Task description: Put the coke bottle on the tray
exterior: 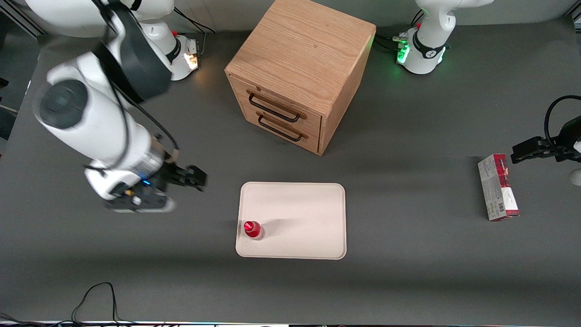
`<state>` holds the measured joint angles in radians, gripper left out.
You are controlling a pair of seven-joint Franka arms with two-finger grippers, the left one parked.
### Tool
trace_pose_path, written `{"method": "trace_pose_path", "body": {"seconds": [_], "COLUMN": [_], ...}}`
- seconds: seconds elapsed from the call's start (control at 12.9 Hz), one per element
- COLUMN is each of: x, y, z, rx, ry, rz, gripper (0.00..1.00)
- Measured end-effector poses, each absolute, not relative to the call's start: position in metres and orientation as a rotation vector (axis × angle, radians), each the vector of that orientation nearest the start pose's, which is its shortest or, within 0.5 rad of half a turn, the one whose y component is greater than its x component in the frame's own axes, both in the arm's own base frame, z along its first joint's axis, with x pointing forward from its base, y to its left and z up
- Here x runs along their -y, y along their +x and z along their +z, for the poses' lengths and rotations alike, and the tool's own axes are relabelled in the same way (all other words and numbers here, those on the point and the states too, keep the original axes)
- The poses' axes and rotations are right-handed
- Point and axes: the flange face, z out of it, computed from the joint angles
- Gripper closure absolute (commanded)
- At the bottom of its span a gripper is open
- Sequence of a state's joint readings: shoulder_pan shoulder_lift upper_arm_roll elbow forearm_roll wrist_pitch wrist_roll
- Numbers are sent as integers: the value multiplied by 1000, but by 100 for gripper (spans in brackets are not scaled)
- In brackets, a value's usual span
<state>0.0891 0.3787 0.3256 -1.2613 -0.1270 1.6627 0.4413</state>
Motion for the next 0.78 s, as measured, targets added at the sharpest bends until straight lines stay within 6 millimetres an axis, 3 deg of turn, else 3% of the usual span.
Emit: {"method": "trace_pose_path", "body": {"seconds": [0.39,0.47,0.62,0.78], "x": [-87,-68,-48,-46], "y": [540,524,505,503], "z": [582,583,586,586], "rx": [-74,-86,-67,-48], "ry": [-3148,-3150,-3154,-3154], "rz": [39,59,75,77], "gripper": [0,0,0,0]}}
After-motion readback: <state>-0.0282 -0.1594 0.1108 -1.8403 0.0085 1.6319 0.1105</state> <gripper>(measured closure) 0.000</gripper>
